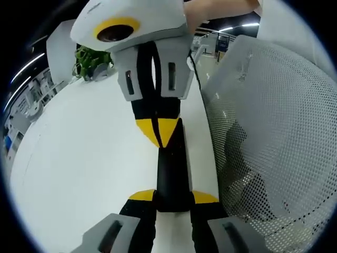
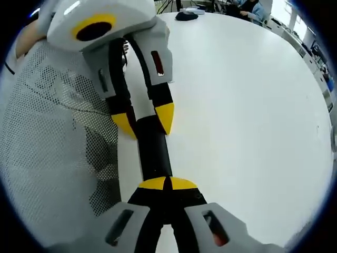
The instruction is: Press the specified remote control buttons in sequence, fully releasing each button before pressing the next.
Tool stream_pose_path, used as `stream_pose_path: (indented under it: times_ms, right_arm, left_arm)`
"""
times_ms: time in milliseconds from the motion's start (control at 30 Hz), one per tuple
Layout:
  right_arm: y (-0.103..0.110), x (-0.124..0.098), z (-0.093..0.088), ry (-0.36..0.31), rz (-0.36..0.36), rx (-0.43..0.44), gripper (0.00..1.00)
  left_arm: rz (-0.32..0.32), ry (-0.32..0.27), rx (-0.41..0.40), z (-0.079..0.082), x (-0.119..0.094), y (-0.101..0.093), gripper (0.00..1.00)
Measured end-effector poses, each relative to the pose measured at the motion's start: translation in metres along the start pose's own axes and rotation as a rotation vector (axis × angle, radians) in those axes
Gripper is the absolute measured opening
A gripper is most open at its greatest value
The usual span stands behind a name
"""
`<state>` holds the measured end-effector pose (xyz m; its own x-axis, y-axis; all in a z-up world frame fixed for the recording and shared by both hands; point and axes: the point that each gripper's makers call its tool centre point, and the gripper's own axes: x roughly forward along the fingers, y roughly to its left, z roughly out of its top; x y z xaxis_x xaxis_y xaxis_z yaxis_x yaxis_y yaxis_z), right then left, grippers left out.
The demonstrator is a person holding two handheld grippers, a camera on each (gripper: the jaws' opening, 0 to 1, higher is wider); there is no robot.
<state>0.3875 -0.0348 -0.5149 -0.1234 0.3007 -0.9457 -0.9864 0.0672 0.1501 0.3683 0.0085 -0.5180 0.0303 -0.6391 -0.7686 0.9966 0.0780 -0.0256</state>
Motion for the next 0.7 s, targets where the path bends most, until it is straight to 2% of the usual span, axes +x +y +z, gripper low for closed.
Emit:
stream_pose_path:
  times_ms: [200,300,467,600,700]
  right_arm:
    - [0.0002,0.0018,0.0002,0.062,0.010,-0.016,0.00]
    - [-0.0008,0.0015,-0.0007,0.070,0.021,-0.005,0.00]
    - [0.0000,0.0007,-0.0019,0.058,0.020,0.018,0.00]
    - [0.0016,-0.0003,-0.0018,0.029,-0.025,-0.037,0.00]
    - [0.0013,-0.0014,-0.0022,-0.012,-0.045,-0.046,0.00]
  left_arm:
    - [-0.002,-0.001,-0.007,0.0004,-0.0002,-0.0002,0.24]
    - [-0.001,0.000,-0.006,0.0001,0.0002,0.0002,0.24]
    - [0.002,0.001,-0.004,-0.0002,0.0004,0.0003,0.24]
    - [0.002,0.002,-0.001,-0.0004,0.0005,0.0004,0.24]
    - [0.002,0.002,-0.001,-0.0004,0.0005,0.0006,0.24]
